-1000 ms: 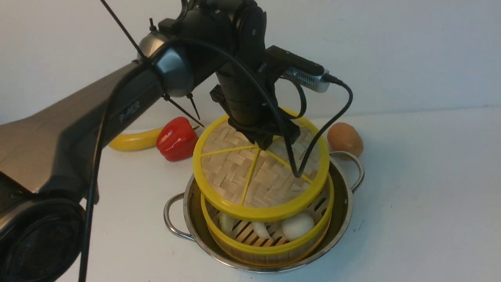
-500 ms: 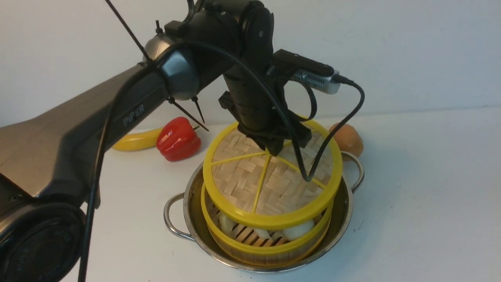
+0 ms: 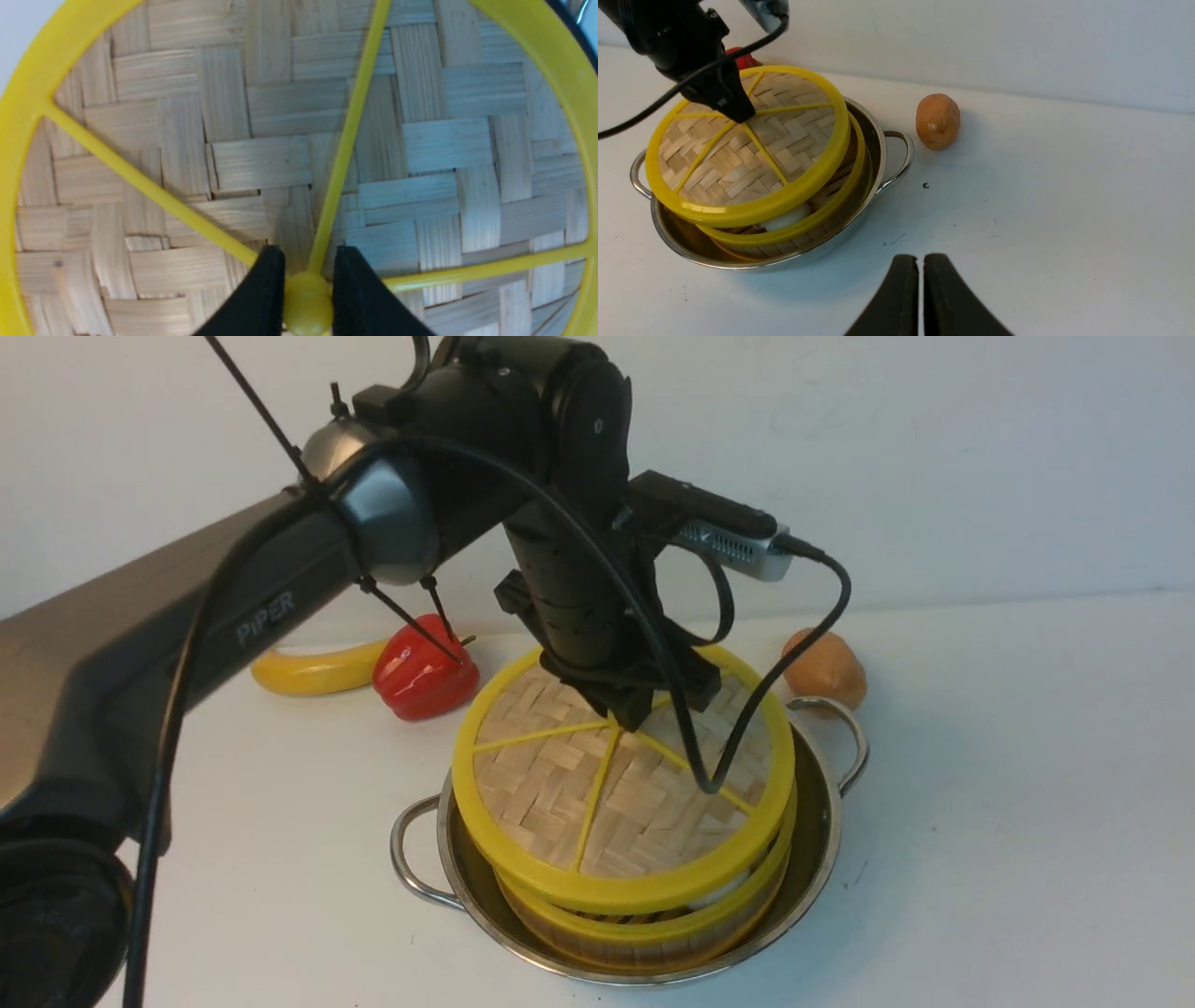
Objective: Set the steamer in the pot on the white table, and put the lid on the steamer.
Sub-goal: 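Place the yellow bamboo steamer lid onto the steamer in the pot with the left gripper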
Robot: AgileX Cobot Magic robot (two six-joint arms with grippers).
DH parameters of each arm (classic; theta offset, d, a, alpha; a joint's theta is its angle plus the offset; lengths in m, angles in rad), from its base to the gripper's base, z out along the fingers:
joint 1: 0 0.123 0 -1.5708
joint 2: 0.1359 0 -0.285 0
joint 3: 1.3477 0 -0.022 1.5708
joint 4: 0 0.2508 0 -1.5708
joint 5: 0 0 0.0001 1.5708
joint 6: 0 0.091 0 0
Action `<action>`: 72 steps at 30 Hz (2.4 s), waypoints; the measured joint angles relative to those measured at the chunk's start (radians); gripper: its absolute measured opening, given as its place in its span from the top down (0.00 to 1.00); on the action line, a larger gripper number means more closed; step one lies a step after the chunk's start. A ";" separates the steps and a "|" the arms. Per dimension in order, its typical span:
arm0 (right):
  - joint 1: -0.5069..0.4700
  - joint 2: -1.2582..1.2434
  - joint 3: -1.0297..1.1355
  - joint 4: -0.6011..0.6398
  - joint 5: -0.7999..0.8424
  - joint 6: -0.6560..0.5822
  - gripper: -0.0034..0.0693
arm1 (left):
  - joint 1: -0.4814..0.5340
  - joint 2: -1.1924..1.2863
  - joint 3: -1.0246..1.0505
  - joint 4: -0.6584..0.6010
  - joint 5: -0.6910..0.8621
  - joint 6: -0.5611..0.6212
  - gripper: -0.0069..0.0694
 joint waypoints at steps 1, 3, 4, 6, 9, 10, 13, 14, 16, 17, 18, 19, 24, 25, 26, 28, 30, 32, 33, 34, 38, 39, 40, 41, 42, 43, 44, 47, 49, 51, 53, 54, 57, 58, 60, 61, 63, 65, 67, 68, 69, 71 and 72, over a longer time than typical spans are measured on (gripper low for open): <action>0.000 0.000 0.000 0.000 0.000 0.000 0.90 | 0.000 0.000 0.002 0.000 0.000 0.000 0.75; 0.000 0.000 0.000 0.000 0.000 0.000 0.90 | 0.000 0.000 0.002 0.000 0.000 0.000 0.75; 0.000 0.000 0.000 0.000 0.000 0.000 0.90 | 0.000 0.000 0.002 0.000 0.000 0.000 0.75; 0.000 0.000 0.000 0.000 0.000 0.000 0.90 | 0.000 0.000 0.002 0.000 0.000 0.000 0.75; 0.000 0.000 0.000 0.000 0.000 0.000 0.90 | 0.000 0.003 0.002 0.000 0.000 0.000 0.75; 0.000 0.000 0.000 0.000 0.000 0.000 0.90 | 0.000 0.005 0.002 0.000 0.000 0.000 0.75; 0.000 0.000 0.000 0.000 0.000 0.000 0.90 | 0.000 0.019 0.002 -0.003 -0.001 0.000 0.75; 0.000 0.000 0.000 0.000 0.000 0.000 0.90 | 0.000 0.026 0.002 -0.006 -0.001 0.000 0.75; 0.000 0.000 0.000 0.000 0.000 0.000 0.90 | 0.000 0.039 0.002 -0.008 -0.001 0.000 0.75; 0.000 0.000 0.000 0.000 0.000 0.000 0.90 | 0.000 0.042 0.002 -0.008 -0.001 0.000 0.75; 0.000 0.000 0.000 0.000 0.000 0.000 0.90 | 0.000 0.044 0.002 -0.009 -0.001 0.000 0.75; 0.000 0.000 0.000 0.000 0.000 0.000 0.90 | 0.000 0.050 0.002 -0.009 -0.001 0.000 0.75; 0.000 0.000 0.000 0.000 0.000 0.000 0.90 | 0.000 0.057 0.002 -0.009 -0.001 0.000 0.75; 0.000 0.000 0.000 0.000 0.000 0.000 0.90 | 0.000 0.057 0.002 -0.009 -0.001 0.000 0.75; 0.000 0.000 0.000 0.000 0.000 0.000 0.90 | 0.000 0.057 0.002 -0.009 -0.001 0.000 0.75; 0.000 0.000 0.000 0.000 0.000 0.000 0.90 | 0.000 0.057 0.002 -0.009 -0.001 0.000 0.75; 0.000 0.000 0.000 0.000 0.000 0.000 0.90 | 0.000 0.057 0.002 -0.009 -0.001 0.000 0.75; 0.000 0.000 0.000 0.000 0.000 0.000 0.90 | 0.000 0.057 0.002 -0.009 -0.008 0.000 0.75; 0.000 0.000 0.000 0.000 0.000 0.000 0.90 | 0.000 0.057 0.002 -0.010 -0.016 0.000 0.75; 0.000 0.000 0.000 0.000 0.000 0.000 0.90 | 0.000 0.057 0.002 -0.013 -0.021 0.001 0.75; 0.000 0.000 0.000 0.000 0.000 0.000 0.90 | 0.000 0.057 0.002 -0.020 -0.029 0.002 0.75; 0.000 0.000 0.000 0.000 0.000 0.000 0.90 | 0.000 0.058 0.002 -0.020 -0.034 0.002 0.75; 0.000 0.000 0.000 0.000 0.000 0.000 0.90 | 0.000 0.060 0.002 -0.020 -0.035 0.002 0.75; 0.000 0.000 0.000 0.000 0.000 0.000 0.90 | 0.000 0.062 0.002 -0.020 -0.036 0.002 0.75; 0.000 0.000 0.000 0.000 0.000 0.000 0.90 | 0.000 0.063 0.002 -0.020 -0.036 0.002 0.75; 0.000 0.000 0.000 0.000 0.000 0.000 0.90 | 0.000 0.066 0.002 -0.020 -0.033 0.002 0.75; 0.000 0.000 0.000 0.000 0.000 0.000 0.90 | 0.000 0.070 0.002 -0.020 -0.029 0.002 0.75; 0.000 0.000 0.000 0.000 0.000 0.000 0.89 | 0.000 0.077 0.001 -0.019 -0.025 0.002 0.75; 0.000 0.000 0.000 0.000 0.000 0.000 0.89 | 0.000 0.081 0.000 -0.019 -0.025 0.002 0.75; 0.000 0.000 0.000 0.000 0.000 0.000 0.89 | 0.000 0.083 -0.001 -0.015 -0.025 0.002 0.75; 0.000 0.000 0.000 0.000 0.000 0.000 0.89 | 0.000 0.083 -0.001 -0.012 -0.025 0.002 0.75; 0.000 0.000 0.000 0.000 0.000 0.000 0.89 | 0.000 0.083 -0.001 -0.012 -0.025 0.002 0.75; 0.000 0.000 0.000 0.000 0.000 0.000 0.88 | 0.000 0.083 -0.001 -0.011 -0.025 0.002 0.75; 0.000 0.000 0.000 0.000 0.000 0.000 0.88 | 0.000 0.083 -0.001 -0.011 -0.028 0.002 0.75; 0.000 0.000 0.000 0.000 0.000 0.000 0.88 | 0.000 0.083 -0.001 -0.010 -0.034 0.002 0.75; 0.000 0.000 0.000 0.000 0.000 0.000 0.88 | 0.000 0.083 -0.001 -0.009 -0.036 0.002 0.75; 0.000 0.000 0.000 0.000 0.000 0.000 0.88 | -0.002 0.083 -0.001 -0.003 -0.039 0.002 0.75; 0.000 0.000 0.000 0.000 0.000 0.000 0.88 | -0.004 0.083 -0.001 0.004 -0.040 0.002 0.75; 0.000 0.000 0.000 0.000 0.000 0.000 0.88 | -0.007 0.083 -0.001 0.011 -0.040 0.002 0.75; 0.000 0.000 0.000 0.000 0.000 0.000 0.88 | -0.007 0.083 -0.001 0.013 -0.041 0.002 0.75; 0.000 0.000 0.000 0.000 0.000 0.000 0.88 | -0.007 0.083 -0.001 0.016 -0.041 0.002 0.75; 0.000 0.000 0.000 0.000 0.000 0.000 0.88 | -0.007 0.083 -0.001 0.023 -0.041 0.002 0.75; 0.000 0.000 0.000 0.000 0.000 0.000 0.88 | -0.007 0.083 -0.001 0.023 -0.041 0.002 0.75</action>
